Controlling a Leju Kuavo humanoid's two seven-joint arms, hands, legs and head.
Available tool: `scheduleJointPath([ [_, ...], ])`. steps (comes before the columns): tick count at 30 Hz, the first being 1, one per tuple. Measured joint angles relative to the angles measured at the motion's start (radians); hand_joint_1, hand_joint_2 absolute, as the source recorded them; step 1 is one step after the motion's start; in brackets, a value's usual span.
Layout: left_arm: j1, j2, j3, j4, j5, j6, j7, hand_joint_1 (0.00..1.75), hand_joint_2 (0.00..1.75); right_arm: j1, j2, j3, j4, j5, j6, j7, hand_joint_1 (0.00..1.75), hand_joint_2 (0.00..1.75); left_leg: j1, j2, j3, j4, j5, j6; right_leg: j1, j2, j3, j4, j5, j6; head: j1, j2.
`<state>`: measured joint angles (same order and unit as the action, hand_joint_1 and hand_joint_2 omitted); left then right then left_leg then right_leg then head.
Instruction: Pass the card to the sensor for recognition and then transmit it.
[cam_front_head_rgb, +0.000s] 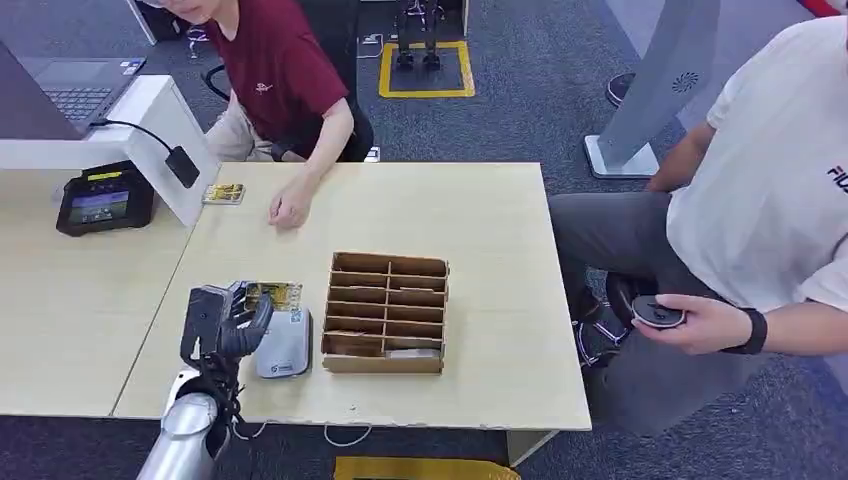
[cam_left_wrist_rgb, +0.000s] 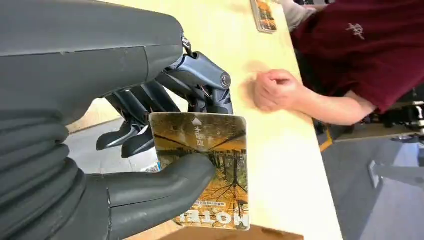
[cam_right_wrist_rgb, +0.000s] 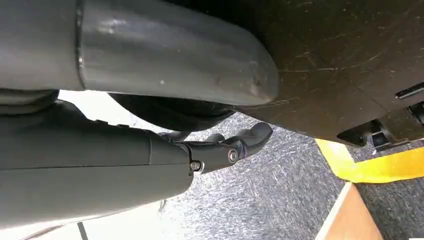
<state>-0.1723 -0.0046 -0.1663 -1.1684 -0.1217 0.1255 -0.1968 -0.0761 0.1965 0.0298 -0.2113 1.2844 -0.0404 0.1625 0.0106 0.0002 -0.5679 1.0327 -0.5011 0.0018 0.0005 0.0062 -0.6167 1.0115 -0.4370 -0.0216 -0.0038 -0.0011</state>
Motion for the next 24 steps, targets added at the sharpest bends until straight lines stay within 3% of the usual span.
scheduleJointPath([
  [12, -0.012, 0.005, 0.002, 0.092, -0.088, 0.069, 0.015, 1.75, 1.75, -0.003, 0.0, 0.02, 0.0, -0.007, 0.005, 0.014, 0.0, 0.0, 0.0, 0.0, 0.0, 0.0, 0.0, 0.0, 0.0, 0.0, 0.0, 0.0, 0.0, 0.0, 0.0, 0.0],
  [24, 0.012, 0.035, 0.028, 0.115, -0.118, -0.004, 0.014, 1.75, 1.75, -0.004, 0.0, 0.035, 0.0, -0.018, 0.006, 0.013, 0.0, 0.0, 0.0, 0.0, 0.0, 0.0, 0.0, 0.0, 0.0, 0.0, 0.0, 0.0, 0.0, 0.0, 0.0, 0.0],
])
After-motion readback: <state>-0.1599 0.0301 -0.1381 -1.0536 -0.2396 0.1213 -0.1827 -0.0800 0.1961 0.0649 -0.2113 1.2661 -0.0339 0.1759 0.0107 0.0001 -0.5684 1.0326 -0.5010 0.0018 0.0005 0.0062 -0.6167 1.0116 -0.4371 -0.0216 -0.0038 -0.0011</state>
